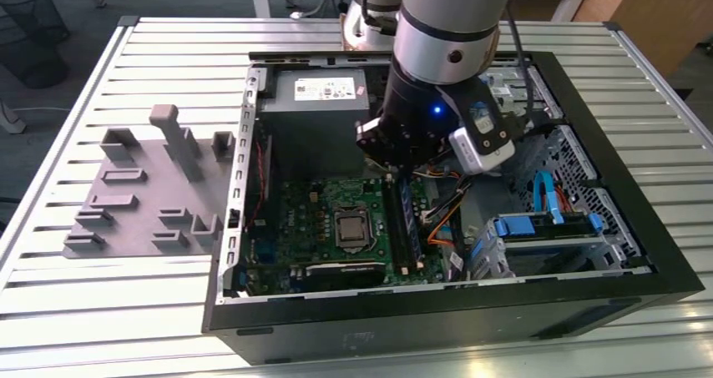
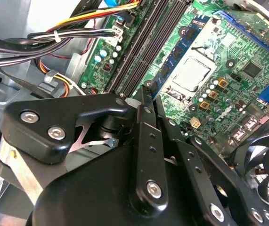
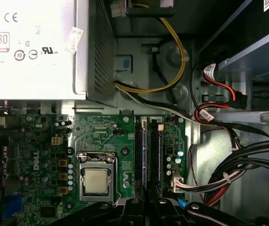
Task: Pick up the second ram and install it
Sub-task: 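Insert the second ram into the second slot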
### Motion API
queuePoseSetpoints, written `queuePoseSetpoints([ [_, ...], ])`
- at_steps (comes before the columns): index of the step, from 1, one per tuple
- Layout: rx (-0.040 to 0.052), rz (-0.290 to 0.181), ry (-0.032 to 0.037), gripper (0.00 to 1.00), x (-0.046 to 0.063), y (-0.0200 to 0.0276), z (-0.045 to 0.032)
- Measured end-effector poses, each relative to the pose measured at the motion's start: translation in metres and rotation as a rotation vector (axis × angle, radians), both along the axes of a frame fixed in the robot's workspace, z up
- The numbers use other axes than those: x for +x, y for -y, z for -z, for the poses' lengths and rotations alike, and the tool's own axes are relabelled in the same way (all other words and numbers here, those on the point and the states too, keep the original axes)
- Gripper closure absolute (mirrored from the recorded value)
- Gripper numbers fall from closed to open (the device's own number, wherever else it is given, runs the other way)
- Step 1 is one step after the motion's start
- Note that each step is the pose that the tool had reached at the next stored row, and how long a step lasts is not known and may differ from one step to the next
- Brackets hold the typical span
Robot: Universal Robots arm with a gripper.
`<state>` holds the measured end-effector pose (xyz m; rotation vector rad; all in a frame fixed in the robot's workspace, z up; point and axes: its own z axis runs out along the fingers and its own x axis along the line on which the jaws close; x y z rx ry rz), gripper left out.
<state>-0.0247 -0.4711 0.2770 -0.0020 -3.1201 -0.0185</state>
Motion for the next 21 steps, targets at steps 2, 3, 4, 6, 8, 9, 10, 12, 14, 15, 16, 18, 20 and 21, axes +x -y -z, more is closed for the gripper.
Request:
queuePoseSetpoints([
  [2, -0.0001, 0.000, -0.0003, 0.86, 0.000, 0.0003, 0.0017],
  [3, -0.0001, 0.000, -0.0004, 0.86, 0.000, 0.0004, 0.0027],
  [4, -0.0001, 0.000, -0.0007, 0.86, 0.000, 0.0005, 0.0037],
  [6, -0.0002, 0.000, -0.0013, 0.86, 0.000, 0.0007, 0.0058],
  [8, -0.0002, 0.000, -0.0019, 0.86, 0.000, 0.0008, 0.0078],
  [9, -0.0001, 0.000, -0.0022, 0.86, 0.000, 0.0009, 0.0090],
  [10, -0.0001, 0.000, -0.0025, 0.86, 0.000, 0.0010, 0.0100],
  [12, -0.0002, 0.000, -0.0030, 0.86, 0.000, 0.0011, 0.0123],
  [14, -0.0001, 0.000, -0.0035, 0.86, 0.001, 0.0012, 0.0149],
  [15, -0.0001, 0.000, -0.0039, 0.86, 0.001, 0.0012, 0.0162],
  [16, -0.0001, 0.000, -0.0042, 0.86, 0.001, 0.0012, 0.0175],
  [18, -0.0002, 0.000, -0.0050, 0.86, 0.001, 0.0013, 0.0200],
  [20, -0.0001, 0.000, -0.0059, 0.86, 0.001, 0.0013, 0.0225],
  [21, -0.0001, 0.000, -0.0064, 0.86, 0.001, 0.0013, 0.0236],
])
